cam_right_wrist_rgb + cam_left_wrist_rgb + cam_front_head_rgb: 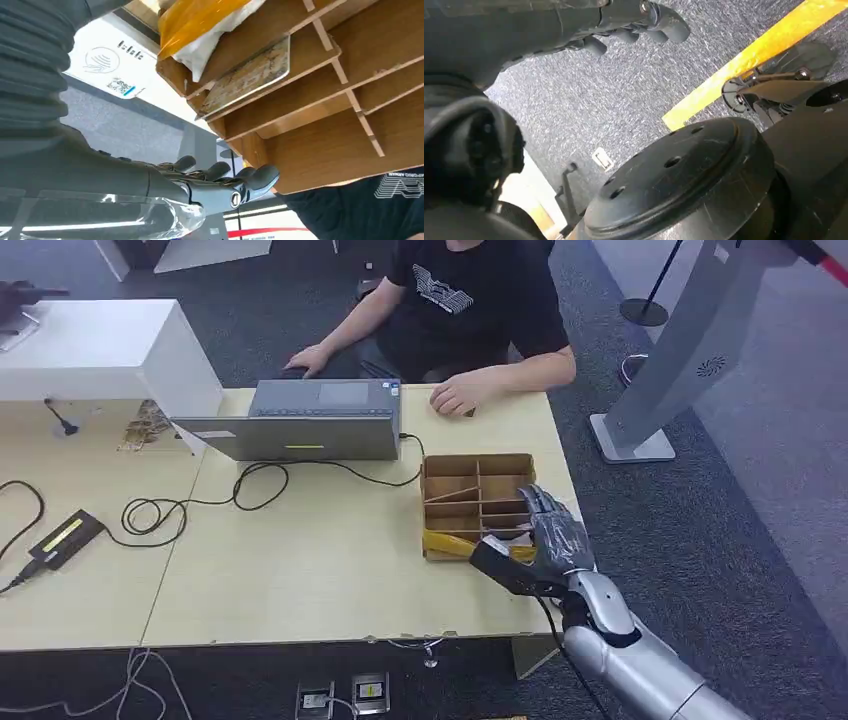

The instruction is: Pass the card to the sensor for recognition and then transmit it.

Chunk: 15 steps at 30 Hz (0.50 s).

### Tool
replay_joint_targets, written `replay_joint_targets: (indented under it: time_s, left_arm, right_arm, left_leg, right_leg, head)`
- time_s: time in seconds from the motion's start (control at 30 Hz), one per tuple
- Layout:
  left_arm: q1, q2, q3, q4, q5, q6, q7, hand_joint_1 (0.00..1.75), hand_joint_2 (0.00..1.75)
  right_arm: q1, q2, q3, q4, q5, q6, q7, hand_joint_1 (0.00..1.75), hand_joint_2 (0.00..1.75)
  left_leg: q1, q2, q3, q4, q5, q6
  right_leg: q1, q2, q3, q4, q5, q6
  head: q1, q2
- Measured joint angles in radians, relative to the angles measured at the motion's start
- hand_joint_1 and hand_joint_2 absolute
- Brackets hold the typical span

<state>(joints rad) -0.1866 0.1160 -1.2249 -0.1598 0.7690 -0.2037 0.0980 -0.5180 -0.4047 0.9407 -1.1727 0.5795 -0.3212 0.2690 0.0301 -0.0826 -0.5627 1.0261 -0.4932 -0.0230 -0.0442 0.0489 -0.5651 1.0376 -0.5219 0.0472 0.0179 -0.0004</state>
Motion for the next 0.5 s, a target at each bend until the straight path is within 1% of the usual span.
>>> replay_joint_targets:
  time_s: [0.03,0.07,0.1,0.3,0.5]
  left_arm:
    - [0.0,0.0,0.0,0.0,-0.002,0.0,0.0,0.0,0.0]
    - [0.0,0.0,0.0,0.0,-0.003,0.0,0.001,0.0,0.0]
    - [0.0,-0.001,0.0,0.0,-0.005,0.0,0.002,0.0,0.0]
    - [0.0,-0.001,0.0,0.0,-0.012,0.0,0.009,0.0,0.0]
    - [0.0,-0.002,0.0,0.0,-0.013,0.0,0.01,0.0,0.0]
  right_arm:
    - [0.002,0.0,0.0,0.002,0.0,-0.002,0.006,0.52,1.75]
    - [0.005,0.0,0.0,0.003,0.0,-0.003,0.012,1.52,1.75]
    - [0.009,0.0,0.0,0.004,0.0,-0.004,0.016,1.73,1.75]
    - [0.024,-0.002,0.0,0.004,0.013,-0.005,0.032,1.75,1.75]
    - [0.029,-0.002,0.0,0.004,0.019,-0.005,0.034,1.75,1.75]
  left_leg:
    - [0.0,0.0,0.0,0.0,0.0,0.0]
    - [0.0,0.0,0.0,0.0,0.0,0.0]
    - [0.0,0.0,0.0,0.0,0.0,0.0]
    - [0.0,0.001,0.0,0.0,0.0,0.0]
    - [0.0,0.001,0.0,0.0,0.0,0.0]
  right_leg:
    - [0.0,0.0,0.0,0.0,0.0,0.0]
    - [0.0,0.0,0.0,0.0,0.0,0.0]
    - [0.0,0.0,0.0,0.0,0.0,0.0]
    - [0.0,0.0,0.0,0.0,0.0,0.0]
    - [0.0,0.001,0.0,0.0,0.0,0.0]
  head:
    - [0.0,0.0]
    - [0.0,0.0]
    - [0.0,0.0]
    - [0.0,0.0]
    - [-0.001,0.0]
